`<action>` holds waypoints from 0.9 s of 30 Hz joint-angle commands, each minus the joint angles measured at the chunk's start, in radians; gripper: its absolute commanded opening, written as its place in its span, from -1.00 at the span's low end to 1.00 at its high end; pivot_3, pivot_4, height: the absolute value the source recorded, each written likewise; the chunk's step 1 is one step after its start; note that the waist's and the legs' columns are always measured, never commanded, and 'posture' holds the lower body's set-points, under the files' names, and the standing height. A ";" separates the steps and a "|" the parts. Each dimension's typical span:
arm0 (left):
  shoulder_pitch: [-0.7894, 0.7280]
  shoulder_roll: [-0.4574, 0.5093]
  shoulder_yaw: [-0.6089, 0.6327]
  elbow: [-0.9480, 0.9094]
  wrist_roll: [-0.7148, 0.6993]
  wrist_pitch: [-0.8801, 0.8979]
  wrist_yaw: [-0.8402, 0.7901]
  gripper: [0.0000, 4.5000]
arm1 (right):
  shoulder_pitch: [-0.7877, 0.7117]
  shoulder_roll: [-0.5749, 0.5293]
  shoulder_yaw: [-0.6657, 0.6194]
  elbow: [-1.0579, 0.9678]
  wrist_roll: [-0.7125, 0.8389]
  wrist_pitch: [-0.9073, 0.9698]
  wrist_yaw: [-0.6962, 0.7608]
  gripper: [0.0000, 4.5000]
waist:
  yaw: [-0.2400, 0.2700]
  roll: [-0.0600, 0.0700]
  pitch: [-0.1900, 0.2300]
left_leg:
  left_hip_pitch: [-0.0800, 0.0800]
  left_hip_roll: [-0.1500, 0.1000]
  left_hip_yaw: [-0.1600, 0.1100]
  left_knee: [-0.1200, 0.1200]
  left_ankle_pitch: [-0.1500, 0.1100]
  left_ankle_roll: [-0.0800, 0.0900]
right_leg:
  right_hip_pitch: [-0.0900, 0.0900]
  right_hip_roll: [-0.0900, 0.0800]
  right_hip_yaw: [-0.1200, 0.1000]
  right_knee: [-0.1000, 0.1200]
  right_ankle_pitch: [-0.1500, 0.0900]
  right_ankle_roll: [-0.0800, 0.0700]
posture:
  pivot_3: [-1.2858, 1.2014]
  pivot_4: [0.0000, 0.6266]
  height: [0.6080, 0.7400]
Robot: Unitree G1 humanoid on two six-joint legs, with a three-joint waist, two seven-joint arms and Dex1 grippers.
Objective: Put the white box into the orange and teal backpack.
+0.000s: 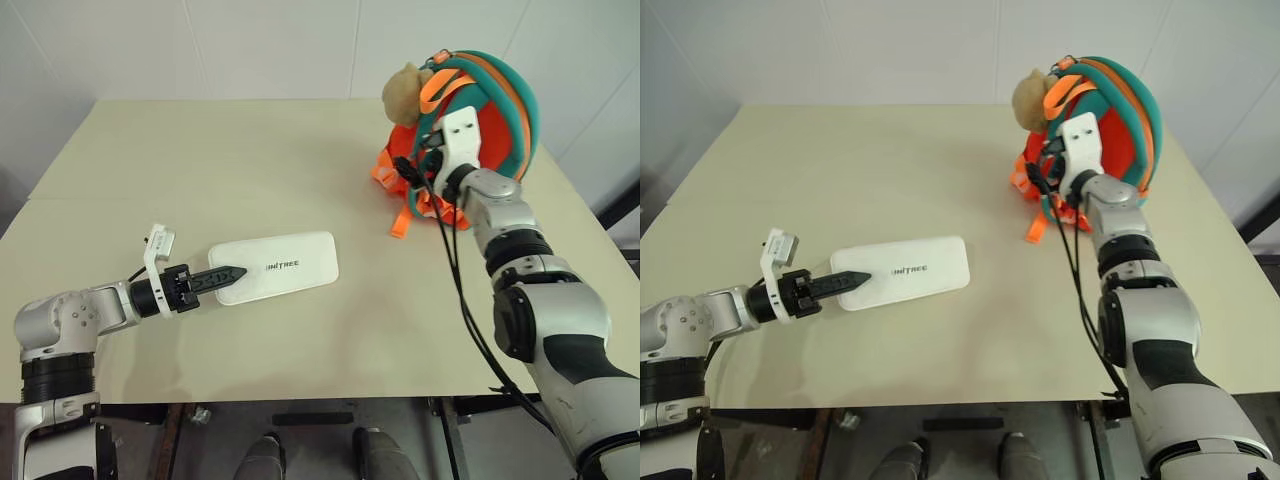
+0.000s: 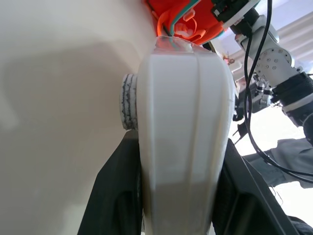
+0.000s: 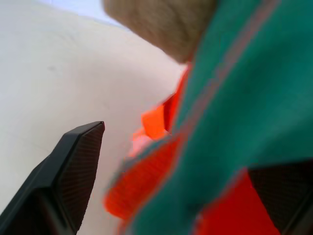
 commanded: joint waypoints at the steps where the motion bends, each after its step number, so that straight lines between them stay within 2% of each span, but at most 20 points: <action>1: 0.023 -0.003 0.071 -0.071 -0.056 -0.001 0.040 -0.41 | -0.037 0.017 -0.033 0.009 0.023 -0.054 0.072 0.75 | -0.004 0.000 0.000 | 0.000 0.000 0.000 0.000 0.000 0.000 | 0.000 0.000 0.000 0.000 0.000 0.000 | 0.03 -0.52 1.00; 6: 0.043 -0.011 0.104 -0.083 -0.077 -0.029 0.082 -0.41 | -0.046 0.046 -0.051 0.002 0.040 -0.119 0.203 -0.01 | -0.012 0.000 0.000 | 0.001 0.000 0.000 0.000 0.002 0.000 | 0.000 0.000 0.000 0.002 0.000 0.000 | 0.03 -0.52 1.00; 11: 0.057 -0.009 0.110 -0.078 -0.086 -0.048 0.094 -0.41 | -0.051 0.066 -0.136 -0.039 0.160 -0.133 0.474 -0.78 | -0.025 0.000 0.000 | 0.002 0.000 0.000 0.000 0.003 -0.001 | 0.000 0.000 0.000 0.007 0.000 0.000 | 0.03 -0.52 1.00; 13: 0.064 -0.005 0.112 -0.064 -0.076 -0.071 0.100 -0.41 | -0.042 0.066 -0.136 -0.066 0.183 -0.113 0.574 -0.98 | -0.029 0.000 0.000 | 0.003 0.000 0.000 0.001 0.003 -0.001 | 0.001 0.000 0.000 0.008 0.000 0.000 | 0.03 -0.52 1.00; 17: 0.070 0.018 0.118 -0.024 -0.063 -0.112 0.097 -0.41 | -0.021 0.055 -0.139 -0.163 0.255 0.034 0.777 -0.98 | -0.033 0.000 0.000 | 0.004 0.001 0.000 0.000 0.004 -0.001 | 0.000 0.001 0.001 0.010 0.000 0.000 | 0.03 -0.52 1.00; 20: 0.075 0.043 0.131 0.003 -0.056 -0.144 0.093 -0.41 | 0.040 0.030 -0.112 -0.357 0.319 0.219 0.900 -0.98 | -0.030 0.000 0.000 | 0.004 0.001 0.000 0.001 0.004 -0.002 | 0.000 0.002 0.001 0.011 0.000 0.000 | 0.03 -0.52 1.00; 22: 0.083 0.056 0.135 0.015 -0.053 -0.166 0.091 -0.41 | 0.094 0.017 -0.093 -0.512 0.354 0.321 0.911 -0.98 | -0.027 0.000 0.000 | 0.004 0.001 0.000 0.001 0.004 -0.002 | 0.000 0.002 0.001 0.011 0.000 0.000 | 0.03 -0.52 1.00; 27: 0.186 0.129 0.142 -0.008 -0.062 -0.168 0.016 -0.41 | 0.276 -0.074 -0.047 -1.088 0.576 0.755 0.888 -0.98 | -0.023 0.000 0.000 | 0.002 0.001 -0.001 0.000 0.003 -0.002 | -0.002 0.001 0.001 0.010 0.000 -0.001 | 0.03 -0.52 1.00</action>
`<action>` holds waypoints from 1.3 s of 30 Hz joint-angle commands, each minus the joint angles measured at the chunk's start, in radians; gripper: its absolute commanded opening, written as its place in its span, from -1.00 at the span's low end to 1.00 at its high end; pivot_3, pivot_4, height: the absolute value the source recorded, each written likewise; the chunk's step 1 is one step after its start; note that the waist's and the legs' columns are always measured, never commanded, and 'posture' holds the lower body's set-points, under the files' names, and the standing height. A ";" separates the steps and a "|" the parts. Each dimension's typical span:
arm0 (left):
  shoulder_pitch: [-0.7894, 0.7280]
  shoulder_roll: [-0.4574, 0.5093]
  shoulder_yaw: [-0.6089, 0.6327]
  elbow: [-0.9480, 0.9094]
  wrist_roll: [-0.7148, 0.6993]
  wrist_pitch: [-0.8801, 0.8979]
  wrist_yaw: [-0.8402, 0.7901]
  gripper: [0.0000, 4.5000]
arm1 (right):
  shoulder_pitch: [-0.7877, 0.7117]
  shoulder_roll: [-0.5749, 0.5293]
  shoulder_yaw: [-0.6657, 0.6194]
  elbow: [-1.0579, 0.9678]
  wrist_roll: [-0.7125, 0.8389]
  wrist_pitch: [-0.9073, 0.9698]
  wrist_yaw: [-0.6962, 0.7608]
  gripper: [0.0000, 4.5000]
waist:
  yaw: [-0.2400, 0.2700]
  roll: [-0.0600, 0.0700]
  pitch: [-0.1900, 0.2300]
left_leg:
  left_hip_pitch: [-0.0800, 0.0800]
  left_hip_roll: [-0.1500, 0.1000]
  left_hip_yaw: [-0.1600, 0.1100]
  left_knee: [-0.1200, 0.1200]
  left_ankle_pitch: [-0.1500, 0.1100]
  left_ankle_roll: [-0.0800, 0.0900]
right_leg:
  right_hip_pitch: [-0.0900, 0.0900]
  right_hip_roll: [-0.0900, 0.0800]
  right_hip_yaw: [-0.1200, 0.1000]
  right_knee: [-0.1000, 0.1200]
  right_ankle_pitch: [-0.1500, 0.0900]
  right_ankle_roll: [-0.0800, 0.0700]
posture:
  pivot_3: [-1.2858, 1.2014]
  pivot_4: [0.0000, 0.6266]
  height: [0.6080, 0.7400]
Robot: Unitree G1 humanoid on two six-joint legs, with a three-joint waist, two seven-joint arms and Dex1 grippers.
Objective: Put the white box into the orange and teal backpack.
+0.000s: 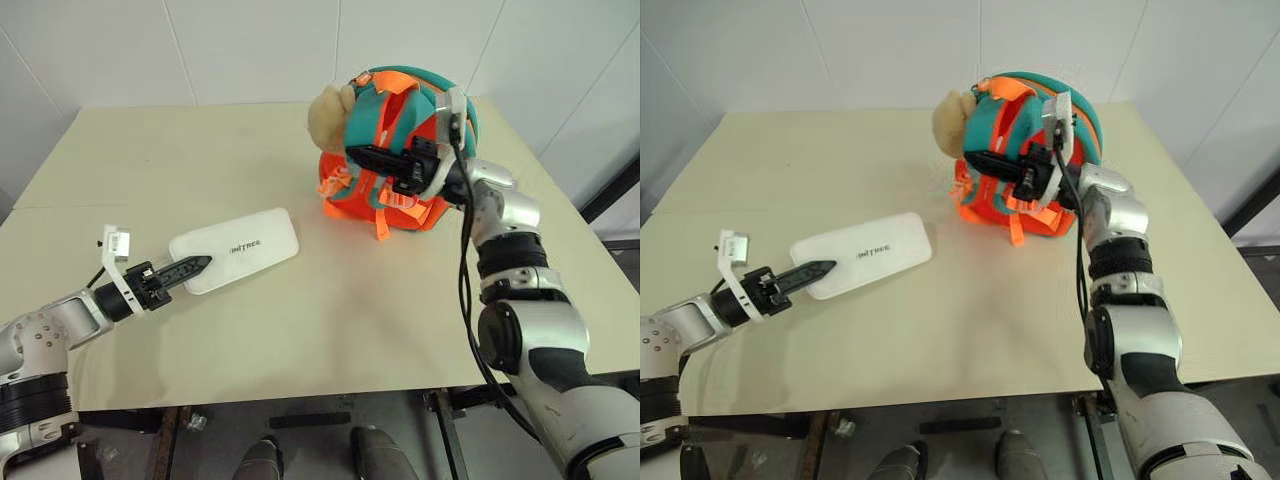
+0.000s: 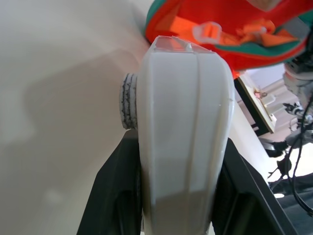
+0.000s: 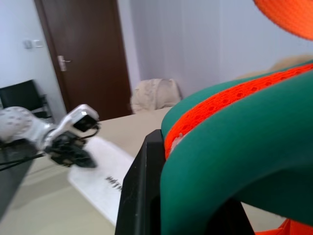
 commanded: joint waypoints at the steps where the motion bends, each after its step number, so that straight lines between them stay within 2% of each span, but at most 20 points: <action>1: 0.071 0.056 0.028 -0.036 -0.008 -0.020 -0.060 -0.41 | 0.053 -0.066 -0.005 -0.376 0.192 0.258 -0.028 -0.98 | 0.000 0.000 0.000 | 0.000 0.000 0.000 0.000 0.000 0.000 | 0.000 0.000 0.000 0.000 0.000 0.000 | 0.03 -0.52 1.00; 6: 0.104 0.078 0.055 -0.045 -0.022 -0.036 -0.066 -0.41 | 0.184 -0.142 -0.012 -0.667 0.371 0.480 -0.102 -0.98 | 0.006 0.000 0.000 | 0.002 0.001 0.000 -0.002 -0.003 0.005 | 0.000 0.000 0.000 -0.003 -0.002 -0.003 | 0.03 -0.52 1.00; 11: 0.113 0.068 0.055 -0.068 -0.032 -0.037 -0.062 -0.41 | 0.258 -0.141 -0.029 -0.786 0.489 0.561 -0.217 -0.98 | 0.014 0.000 0.000 | 0.003 0.000 0.000 0.001 -0.002 0.006 | 0.000 0.000 0.000 0.000 0.000 -0.004 | 0.03 -0.52 1.00; 16: 0.125 0.055 0.076 -0.116 -0.047 -0.069 -0.071 -0.41 | 0.365 -0.166 0.037 -0.809 0.451 0.506 -0.223 -0.98 | 0.029 -0.001 -0.001 | 0.003 0.000 0.000 0.003 -0.002 0.006 | 0.003 0.000 0.000 -0.001 0.000 -0.004 | 0.03 -0.52 1.00; 19: 0.138 0.066 0.130 -0.136 -0.088 -0.071 -0.090 -0.41 | 0.404 -0.221 0.063 -0.788 0.434 0.475 -0.167 -0.98 | 0.035 -0.002 -0.001 | 0.003 0.000 0.000 0.003 -0.002 0.006 | 0.003 0.000 0.000 -0.001 0.000 -0.004 | 0.03 -0.52 1.00; 26: 0.111 0.062 0.255 -0.278 -0.234 -0.117 -0.109 -0.41 | 0.397 -0.335 0.129 -0.633 0.335 0.384 -0.049 -0.98 | 0.048 -0.002 0.000 | 0.003 0.000 0.001 0.004 -0.003 0.007 | 0.003 0.000 -0.001 -0.002 0.000 -0.004 | 0.03 -0.52 1.00; 34: 0.046 0.088 0.146 -0.304 -0.185 -0.217 -0.121 -0.41 | 0.386 -0.326 0.167 -0.622 0.309 0.337 -0.018 -0.98 | 0.049 -0.002 0.000 | 0.003 0.000 0.001 0.006 -0.003 0.007 | 0.004 0.000 -0.001 -0.002 0.000 -0.003 | 0.03 -0.52 1.00; 39: 0.056 0.108 0.037 -0.283 -0.128 -0.265 -0.200 -0.41 | 0.382 -0.332 0.169 -0.621 0.314 0.332 -0.017 -0.98 | 0.049 -0.002 0.000 | 0.003 0.000 0.001 0.007 -0.004 0.007 | 0.004 0.000 -0.001 -0.002 0.000 -0.003 | 0.03 -0.52 1.00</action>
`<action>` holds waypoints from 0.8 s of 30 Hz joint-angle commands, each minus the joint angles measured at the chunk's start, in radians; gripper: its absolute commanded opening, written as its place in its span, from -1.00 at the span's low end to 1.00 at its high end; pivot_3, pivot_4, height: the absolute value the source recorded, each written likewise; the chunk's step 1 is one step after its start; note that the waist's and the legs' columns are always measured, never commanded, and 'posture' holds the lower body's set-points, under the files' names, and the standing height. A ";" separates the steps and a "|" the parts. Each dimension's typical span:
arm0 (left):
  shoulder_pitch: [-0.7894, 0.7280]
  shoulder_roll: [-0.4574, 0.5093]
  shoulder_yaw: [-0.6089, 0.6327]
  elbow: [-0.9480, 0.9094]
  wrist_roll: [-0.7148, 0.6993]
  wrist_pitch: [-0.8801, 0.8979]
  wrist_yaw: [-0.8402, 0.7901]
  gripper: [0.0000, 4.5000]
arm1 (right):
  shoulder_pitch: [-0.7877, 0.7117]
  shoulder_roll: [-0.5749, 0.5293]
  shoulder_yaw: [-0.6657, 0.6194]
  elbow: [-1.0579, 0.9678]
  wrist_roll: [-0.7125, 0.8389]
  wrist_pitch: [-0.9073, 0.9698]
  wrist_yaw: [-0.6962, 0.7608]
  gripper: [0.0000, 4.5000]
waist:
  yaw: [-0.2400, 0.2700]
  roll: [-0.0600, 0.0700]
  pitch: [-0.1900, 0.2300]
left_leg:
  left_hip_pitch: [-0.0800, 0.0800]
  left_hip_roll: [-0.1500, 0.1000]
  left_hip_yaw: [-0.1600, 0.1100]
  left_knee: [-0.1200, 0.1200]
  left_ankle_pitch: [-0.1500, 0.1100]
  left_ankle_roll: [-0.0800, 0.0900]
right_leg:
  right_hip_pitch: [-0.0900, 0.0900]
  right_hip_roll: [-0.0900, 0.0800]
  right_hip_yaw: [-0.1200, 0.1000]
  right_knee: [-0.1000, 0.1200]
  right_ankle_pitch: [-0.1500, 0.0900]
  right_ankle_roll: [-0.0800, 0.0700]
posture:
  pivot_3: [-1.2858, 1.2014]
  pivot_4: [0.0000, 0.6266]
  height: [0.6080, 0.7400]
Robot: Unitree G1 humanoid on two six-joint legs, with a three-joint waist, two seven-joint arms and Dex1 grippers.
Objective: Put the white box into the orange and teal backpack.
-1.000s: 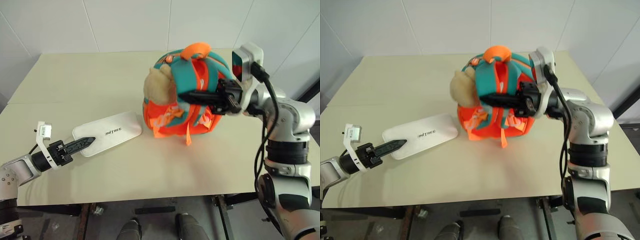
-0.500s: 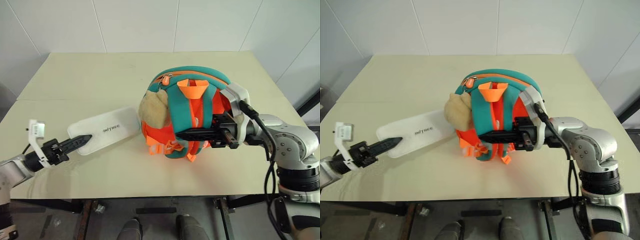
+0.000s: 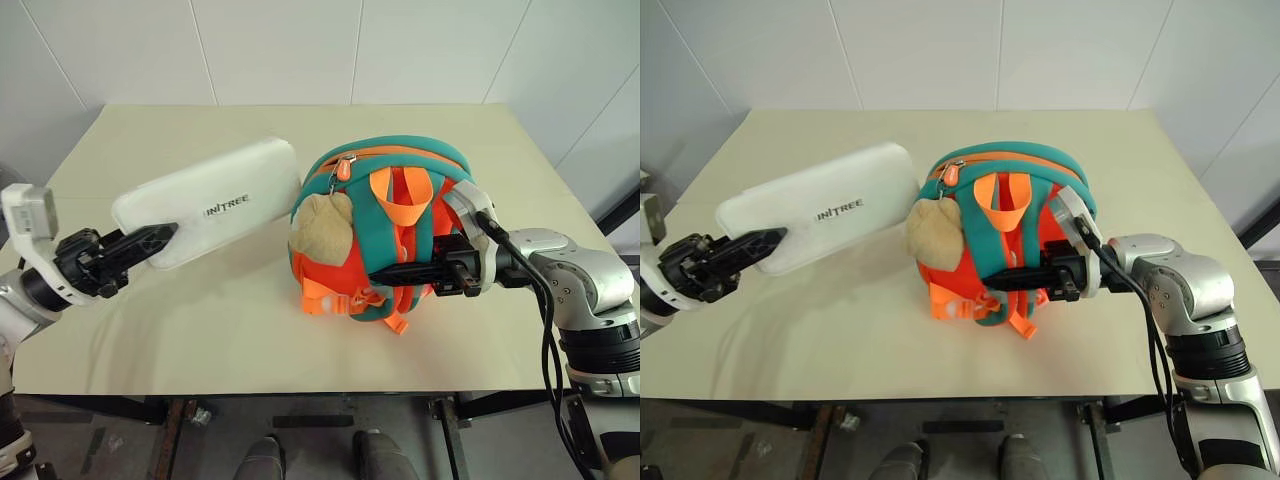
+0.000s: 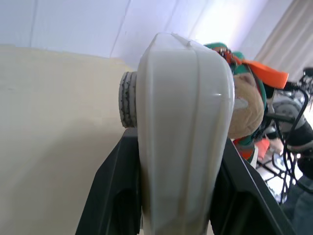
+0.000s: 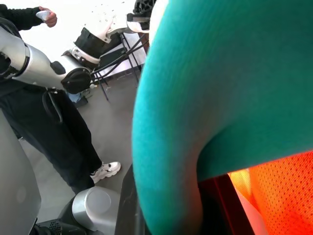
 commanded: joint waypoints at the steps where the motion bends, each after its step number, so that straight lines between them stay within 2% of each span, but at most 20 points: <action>1: 0.001 0.033 -0.046 -0.013 0.019 -0.038 -0.074 -0.41 | -0.024 -0.014 -0.016 -0.026 0.005 -0.019 0.013 -0.98 | 0.001 0.000 0.000 | 0.000 0.000 0.000 0.000 0.000 0.000 | 0.000 0.000 0.000 0.000 0.000 0.000 | 0.03 -0.52 1.00; 6: -0.018 0.054 -0.070 -0.004 0.024 -0.055 -0.104 -0.41 | -0.031 -0.013 -0.020 -0.021 0.004 -0.021 0.008 -0.98 | 0.001 0.000 0.000 | 0.000 0.000 0.000 0.000 0.000 0.000 | 0.000 0.000 0.000 0.000 0.000 0.000 | 0.03 -0.52 1.00; 10: -0.024 0.142 -0.200 -0.007 0.196 -0.221 -0.233 -0.41 | -0.042 -0.002 -0.016 -0.009 -0.007 -0.029 0.001 -0.98 | 0.001 0.000 0.000 | 0.000 0.000 0.000 0.000 0.000 0.001 | 0.000 0.000 0.000 0.000 0.000 0.000 | 0.03 -0.52 1.00; 14: -0.126 0.158 -0.344 0.003 0.313 -0.340 -0.286 -0.41 | -0.054 0.008 -0.007 -0.004 -0.011 -0.031 0.002 -0.98 | 0.008 0.000 0.000 | 0.000 0.000 0.000 0.001 0.000 0.001 | 0.001 0.000 0.000 -0.001 0.000 0.000 | 0.03 -0.52 1.00; 19: -0.316 0.100 -0.468 0.030 0.355 -0.325 -0.275 -0.41 | -0.063 0.015 0.000 -0.005 -0.009 -0.030 0.008 -0.98 | 0.007 0.000 0.000 | -0.001 -0.001 0.000 0.001 -0.001 0.002 | 0.003 0.000 0.000 -0.006 0.002 0.003 | 0.03 -0.52 1.00; 24: -0.504 0.002 -0.597 0.106 0.423 -0.298 -0.283 -0.41 | -0.069 0.026 0.010 -0.008 -0.009 -0.031 0.011 -0.98 | 0.007 0.000 0.000 | -0.002 -0.001 -0.001 0.003 -0.002 0.003 | 0.003 0.000 -0.001 -0.006 0.002 0.004 | 0.03 -0.52 1.00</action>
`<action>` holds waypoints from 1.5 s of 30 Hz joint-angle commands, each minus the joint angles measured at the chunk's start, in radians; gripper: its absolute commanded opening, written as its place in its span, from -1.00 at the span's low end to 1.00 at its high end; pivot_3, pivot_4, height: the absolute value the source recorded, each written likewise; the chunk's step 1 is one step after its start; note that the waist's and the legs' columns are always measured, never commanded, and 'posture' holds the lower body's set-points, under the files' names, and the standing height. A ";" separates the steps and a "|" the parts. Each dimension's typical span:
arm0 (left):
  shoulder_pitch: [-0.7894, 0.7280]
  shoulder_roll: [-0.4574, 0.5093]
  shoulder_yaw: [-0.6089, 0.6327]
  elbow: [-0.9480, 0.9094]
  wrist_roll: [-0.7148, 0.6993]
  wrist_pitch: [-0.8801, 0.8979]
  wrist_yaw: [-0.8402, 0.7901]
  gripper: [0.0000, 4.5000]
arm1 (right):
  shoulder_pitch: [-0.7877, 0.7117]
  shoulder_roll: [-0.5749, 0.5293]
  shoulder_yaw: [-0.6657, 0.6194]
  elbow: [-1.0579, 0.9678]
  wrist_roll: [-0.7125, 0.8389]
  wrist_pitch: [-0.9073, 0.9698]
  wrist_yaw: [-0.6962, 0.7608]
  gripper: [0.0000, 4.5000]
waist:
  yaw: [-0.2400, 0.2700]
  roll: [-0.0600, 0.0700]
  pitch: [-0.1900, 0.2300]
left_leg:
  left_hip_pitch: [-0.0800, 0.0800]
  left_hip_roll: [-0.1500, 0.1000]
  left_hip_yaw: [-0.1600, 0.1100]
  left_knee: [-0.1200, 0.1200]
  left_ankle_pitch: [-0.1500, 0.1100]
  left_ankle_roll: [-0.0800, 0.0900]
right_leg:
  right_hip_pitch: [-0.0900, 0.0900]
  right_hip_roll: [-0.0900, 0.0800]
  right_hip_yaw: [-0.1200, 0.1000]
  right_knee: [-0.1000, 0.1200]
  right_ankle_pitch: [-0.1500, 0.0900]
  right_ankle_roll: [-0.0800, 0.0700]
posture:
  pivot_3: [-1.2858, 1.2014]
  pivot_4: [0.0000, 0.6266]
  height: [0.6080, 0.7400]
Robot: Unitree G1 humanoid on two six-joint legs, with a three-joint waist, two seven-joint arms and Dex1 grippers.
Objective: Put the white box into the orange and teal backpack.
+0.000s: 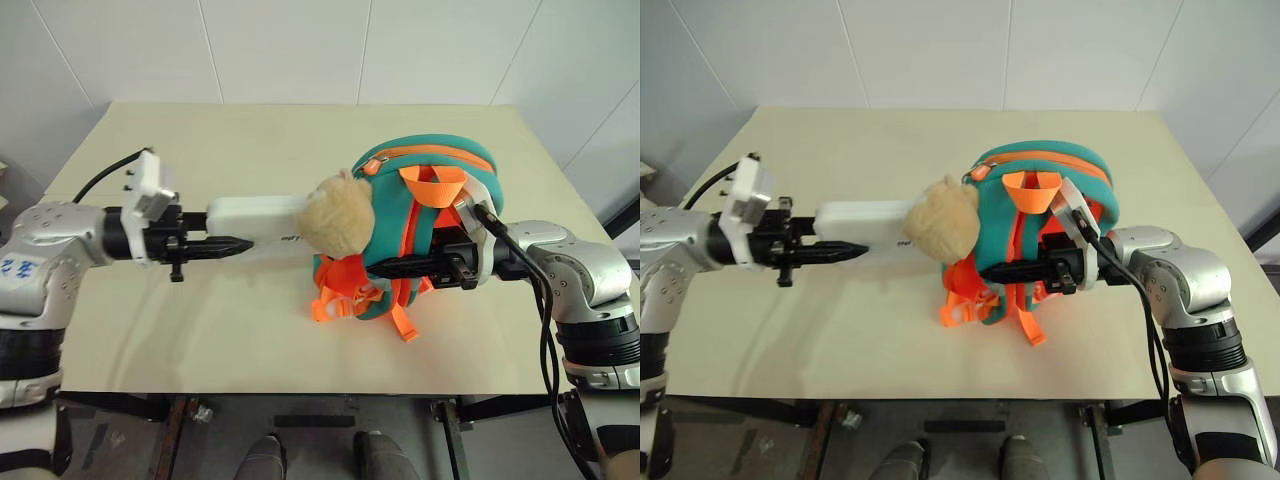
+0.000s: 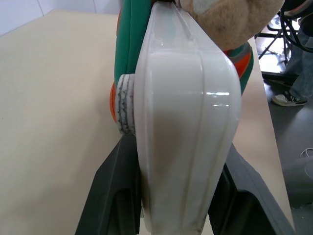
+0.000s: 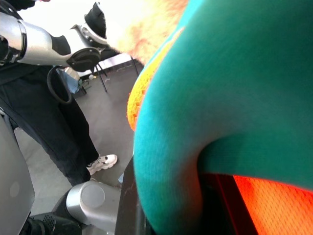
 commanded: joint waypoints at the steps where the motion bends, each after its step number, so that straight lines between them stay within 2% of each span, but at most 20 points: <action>1: -0.111 -0.067 -0.098 0.013 0.023 0.022 -0.031 -0.41 | -0.025 0.013 0.005 -0.032 0.011 -0.012 0.009 -0.98 | 0.000 0.000 0.000 | 0.000 0.000 0.000 0.000 0.000 0.000 | 0.000 0.000 0.000 0.000 0.000 0.000 | 0.03 -0.52 1.00; 4: -0.188 -0.119 -0.142 0.073 0.075 0.050 -0.006 -0.41 | -0.027 0.016 0.006 -0.042 0.015 -0.008 0.008 -0.98 | -0.002 0.000 0.000 | 0.000 0.000 0.000 0.001 0.000 0.000 | 0.000 0.000 0.000 0.000 0.000 0.000 | 0.03 -0.52 1.00; 10: -0.218 -0.157 -0.102 0.122 0.080 0.048 -0.024 -0.41 | -0.010 0.010 -0.002 -0.067 0.027 0.002 0.005 -0.98 | -0.004 0.000 0.000 | 0.000 0.000 0.000 0.001 0.000 0.000 | 0.000 0.000 0.000 0.001 0.000 0.001 | 0.03 -0.52 1.00; 15: -0.159 -0.127 -0.060 0.150 0.086 0.031 -0.039 -0.41 | 0.005 0.001 -0.010 -0.083 0.034 0.011 0.004 -0.98 | -0.004 0.000 0.000 | 0.000 0.000 0.000 0.001 0.000 0.000 | 0.000 0.000 0.000 0.001 0.000 0.000 | 0.03 -0.52 1.00; 18: -0.141 -0.108 0.006 0.154 0.009 0.082 -0.093 -0.41 | 0.005 -0.005 -0.008 -0.080 0.036 0.014 0.011 -0.98 | -0.006 0.000 0.000 | 0.000 0.000 0.000 0.001 0.000 0.000 | 0.000 0.000 0.000 0.002 0.000 0.000 | 0.03 -0.52 1.00; 31: -0.078 0.035 0.183 0.140 -0.125 0.194 -0.191 -0.41 | 0.017 -0.032 -0.021 -0.108 0.070 0.050 0.032 -0.98 | -0.011 0.000 0.000 | 0.000 0.001 0.000 0.001 0.000 0.000 | -0.003 0.001 0.000 0.007 -0.001 -0.001 | 0.03 -0.52 1.00; 37: -0.048 0.015 0.088 0.088 -0.087 0.157 -0.215 -0.41 | 0.017 -0.030 -0.020 -0.115 0.078 0.054 0.027 -0.98 | -0.007 0.000 0.000 | 0.000 0.001 0.000 0.001 0.000 0.000 | -0.003 0.001 0.000 0.007 -0.001 -0.001 | 0.03 -0.52 1.00; 45: -0.179 -0.077 -0.059 0.209 0.092 -0.034 -0.181 -0.41 | 0.019 -0.032 -0.022 -0.127 0.089 0.061 0.025 -0.98 | -0.004 0.000 0.000 | 0.000 0.000 0.000 0.002 0.001 -0.001 | -0.003 0.001 0.000 0.007 -0.001 -0.001 | 0.03 -0.52 1.00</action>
